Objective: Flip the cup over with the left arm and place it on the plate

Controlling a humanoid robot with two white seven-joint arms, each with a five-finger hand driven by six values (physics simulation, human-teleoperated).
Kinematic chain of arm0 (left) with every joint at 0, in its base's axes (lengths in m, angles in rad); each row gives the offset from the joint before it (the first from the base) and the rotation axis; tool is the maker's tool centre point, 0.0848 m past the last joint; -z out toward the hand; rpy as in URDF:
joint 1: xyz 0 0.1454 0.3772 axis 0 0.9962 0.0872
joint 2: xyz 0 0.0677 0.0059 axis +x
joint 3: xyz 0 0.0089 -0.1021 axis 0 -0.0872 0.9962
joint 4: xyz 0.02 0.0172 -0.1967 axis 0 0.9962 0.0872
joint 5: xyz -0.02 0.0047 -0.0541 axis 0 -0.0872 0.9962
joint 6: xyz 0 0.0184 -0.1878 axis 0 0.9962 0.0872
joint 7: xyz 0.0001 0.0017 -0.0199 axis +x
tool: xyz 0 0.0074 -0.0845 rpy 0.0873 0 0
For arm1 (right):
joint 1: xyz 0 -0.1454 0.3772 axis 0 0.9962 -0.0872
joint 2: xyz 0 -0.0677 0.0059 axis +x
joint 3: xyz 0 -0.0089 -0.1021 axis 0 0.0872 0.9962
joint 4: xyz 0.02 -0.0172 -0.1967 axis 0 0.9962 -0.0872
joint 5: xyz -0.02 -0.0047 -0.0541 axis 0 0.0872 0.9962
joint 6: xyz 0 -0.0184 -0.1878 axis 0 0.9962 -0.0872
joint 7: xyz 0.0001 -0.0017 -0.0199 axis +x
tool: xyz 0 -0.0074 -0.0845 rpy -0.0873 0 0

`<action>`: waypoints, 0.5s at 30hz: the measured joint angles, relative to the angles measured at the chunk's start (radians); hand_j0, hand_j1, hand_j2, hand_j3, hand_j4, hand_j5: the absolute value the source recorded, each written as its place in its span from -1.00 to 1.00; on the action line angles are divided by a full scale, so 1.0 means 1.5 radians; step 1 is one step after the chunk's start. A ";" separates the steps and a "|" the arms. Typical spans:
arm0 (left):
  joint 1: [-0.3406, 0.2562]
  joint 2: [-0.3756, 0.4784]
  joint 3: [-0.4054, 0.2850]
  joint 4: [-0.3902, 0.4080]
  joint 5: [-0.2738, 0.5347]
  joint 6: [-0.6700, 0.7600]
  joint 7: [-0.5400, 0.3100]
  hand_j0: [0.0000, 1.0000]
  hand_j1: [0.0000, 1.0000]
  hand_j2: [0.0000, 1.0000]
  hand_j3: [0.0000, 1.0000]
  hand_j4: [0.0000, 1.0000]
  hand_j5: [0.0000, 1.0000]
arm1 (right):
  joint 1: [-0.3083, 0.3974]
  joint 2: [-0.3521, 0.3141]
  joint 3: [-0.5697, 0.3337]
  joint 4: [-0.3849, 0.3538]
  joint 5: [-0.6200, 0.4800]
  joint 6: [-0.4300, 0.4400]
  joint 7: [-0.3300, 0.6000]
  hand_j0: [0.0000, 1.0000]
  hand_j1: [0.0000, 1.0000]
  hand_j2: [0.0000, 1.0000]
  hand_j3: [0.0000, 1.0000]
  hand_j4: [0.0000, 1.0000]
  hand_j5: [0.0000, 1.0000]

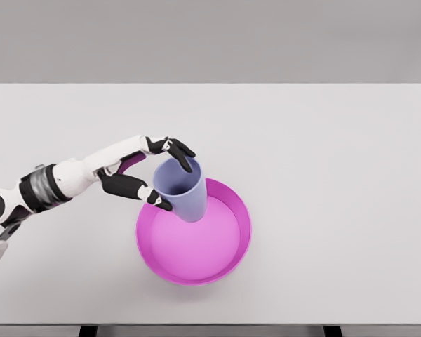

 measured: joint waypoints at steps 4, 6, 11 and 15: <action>0.001 -0.003 0.001 0.002 -0.029 0.011 0.002 0.11 0.11 0.11 0.11 0.11 0.11 | 0.000 0.000 0.000 0.000 0.000 0.000 0.000 1.00 1.00 1.00 1.00 1.00 1.00; 0.001 -0.003 0.002 0.002 -0.040 0.021 0.002 0.11 0.11 0.11 0.11 0.11 0.11 | 0.000 0.000 0.000 0.000 0.000 0.000 0.000 1.00 1.00 1.00 1.00 1.00 1.00; 0.010 -0.003 0.005 0.003 -0.048 0.029 0.002 0.11 0.11 0.11 0.11 0.11 0.11 | 0.000 0.000 0.000 0.000 0.000 0.000 0.000 1.00 1.00 1.00 1.00 1.00 1.00; 0.014 -0.004 0.007 0.003 -0.050 0.030 0.002 0.11 0.11 0.11 0.11 0.11 0.11 | 0.000 0.000 0.000 0.000 0.000 0.000 0.000 1.00 1.00 1.00 1.00 1.00 1.00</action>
